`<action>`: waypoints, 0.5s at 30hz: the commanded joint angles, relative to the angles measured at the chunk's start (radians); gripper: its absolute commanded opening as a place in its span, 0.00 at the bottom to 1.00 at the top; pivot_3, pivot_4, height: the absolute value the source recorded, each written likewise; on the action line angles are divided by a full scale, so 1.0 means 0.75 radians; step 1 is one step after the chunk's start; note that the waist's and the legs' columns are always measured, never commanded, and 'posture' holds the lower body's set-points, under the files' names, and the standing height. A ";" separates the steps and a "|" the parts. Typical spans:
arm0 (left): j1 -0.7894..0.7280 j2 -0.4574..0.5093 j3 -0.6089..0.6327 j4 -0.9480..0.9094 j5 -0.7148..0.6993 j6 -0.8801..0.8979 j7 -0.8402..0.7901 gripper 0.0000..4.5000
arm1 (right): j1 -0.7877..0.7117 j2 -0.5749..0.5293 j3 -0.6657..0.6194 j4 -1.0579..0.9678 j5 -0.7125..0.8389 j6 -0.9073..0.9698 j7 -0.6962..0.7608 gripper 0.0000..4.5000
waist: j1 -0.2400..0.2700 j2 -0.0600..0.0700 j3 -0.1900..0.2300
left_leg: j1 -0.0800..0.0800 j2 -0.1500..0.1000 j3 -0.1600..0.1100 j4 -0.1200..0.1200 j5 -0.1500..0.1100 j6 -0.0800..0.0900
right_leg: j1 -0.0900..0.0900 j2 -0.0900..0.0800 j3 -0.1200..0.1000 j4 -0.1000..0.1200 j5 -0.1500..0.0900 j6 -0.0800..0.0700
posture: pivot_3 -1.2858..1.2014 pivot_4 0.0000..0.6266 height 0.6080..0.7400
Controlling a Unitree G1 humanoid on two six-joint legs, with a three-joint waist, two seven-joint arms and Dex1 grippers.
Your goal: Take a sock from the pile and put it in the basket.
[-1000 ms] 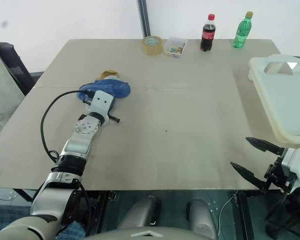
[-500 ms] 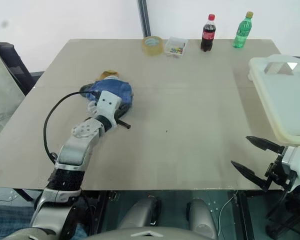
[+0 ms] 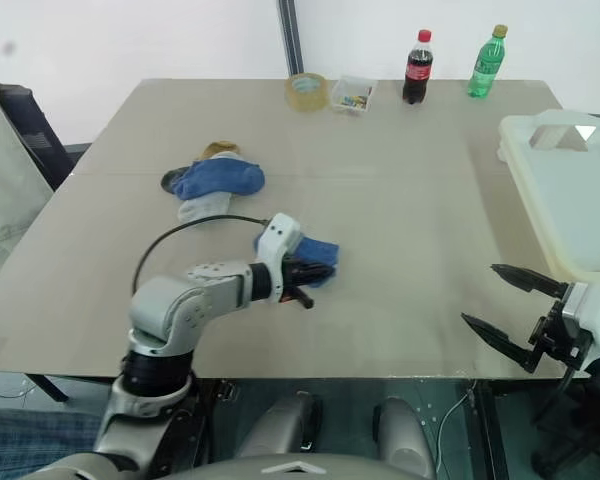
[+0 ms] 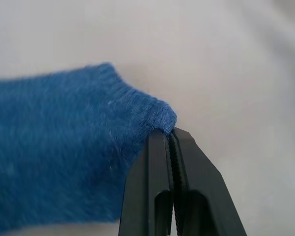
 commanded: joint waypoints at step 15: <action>-0.137 -0.134 0.122 0.186 -0.190 -0.056 -0.034 0.98 | 0.025 -0.129 0.161 -0.291 -0.091 0.433 -0.313 1.00 | -0.006 0.000 0.000 | 0.000 0.002 0.002 0.000 0.002 -0.003 | -0.001 0.000 0.003 0.000 0.000 0.000 | 0.52 0.24 1.00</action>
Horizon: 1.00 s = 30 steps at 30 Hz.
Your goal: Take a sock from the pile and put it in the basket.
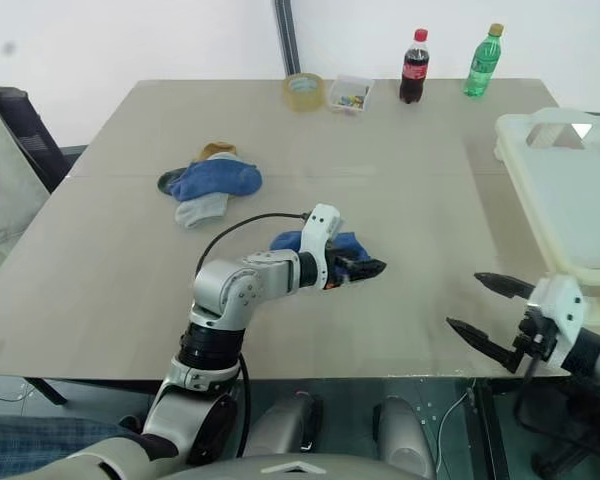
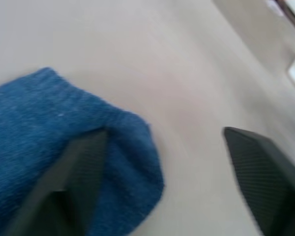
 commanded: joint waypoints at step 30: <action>0.631 0.809 0.351 -0.221 -0.158 -0.864 -0.735 1.00 | -0.976 0.329 0.879 0.140 -0.169 0.912 -0.588 0.37 | -0.032 -0.002 0.002 | -0.010 -0.001 -0.002 -0.005 -0.003 0.004 | -0.012 -0.005 0.000 -0.004 0.000 -0.001 | 0.52 0.24 1.00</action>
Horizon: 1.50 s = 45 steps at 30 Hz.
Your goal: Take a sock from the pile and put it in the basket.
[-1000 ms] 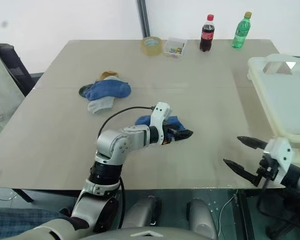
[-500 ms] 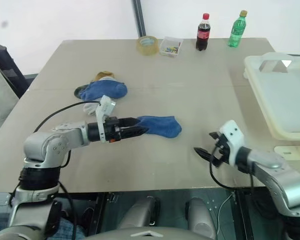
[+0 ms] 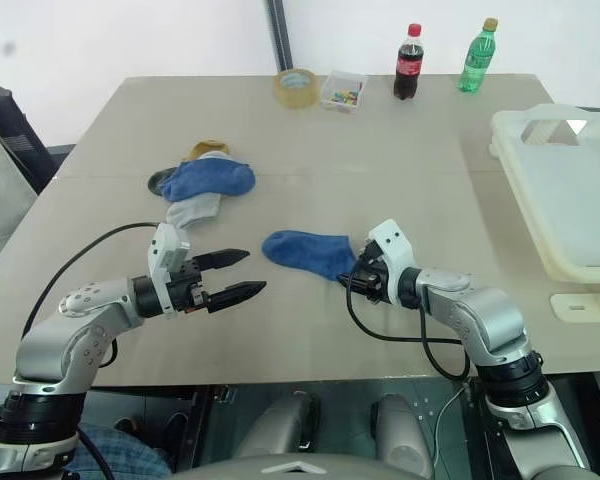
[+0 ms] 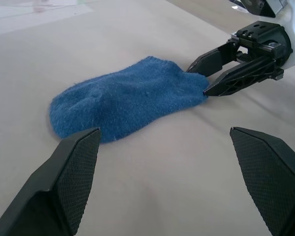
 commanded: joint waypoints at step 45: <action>-0.043 -0.044 -0.080 -0.110 0.007 -0.005 0.217 1.00 | 0.367 -0.581 -0.386 -0.132 -0.140 -0.547 0.593 0.99 | 0.016 0.000 0.001 | -0.001 0.000 0.000 0.001 0.000 0.000 | 0.001 0.000 0.000 -0.001 0.000 0.000 | 0.52 0.24 1.00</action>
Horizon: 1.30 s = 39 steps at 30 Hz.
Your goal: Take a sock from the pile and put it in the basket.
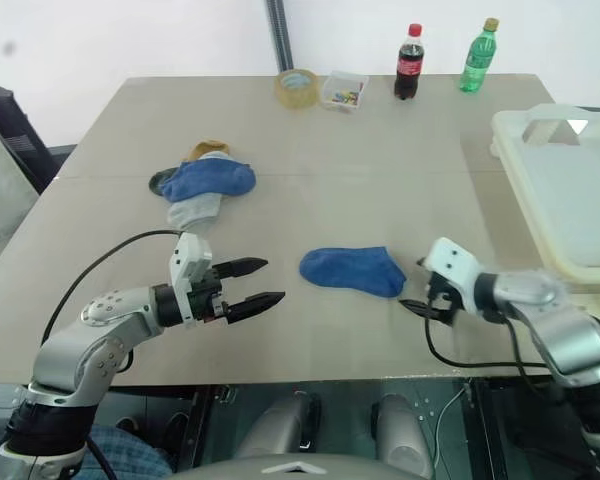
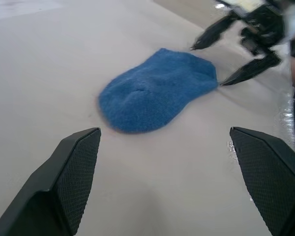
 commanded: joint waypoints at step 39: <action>-1.118 -0.175 -0.241 1.741 1.010 -0.953 0.698 1.00 | 0.275 0.131 -0.674 -0.471 0.854 0.084 -0.156 0.99 | 0.004 -0.012 0.006 | 0.000 -0.003 0.001 0.004 0.000 0.000 | -0.001 0.005 -0.002 0.008 0.000 0.001 | 0.52 0.24 1.00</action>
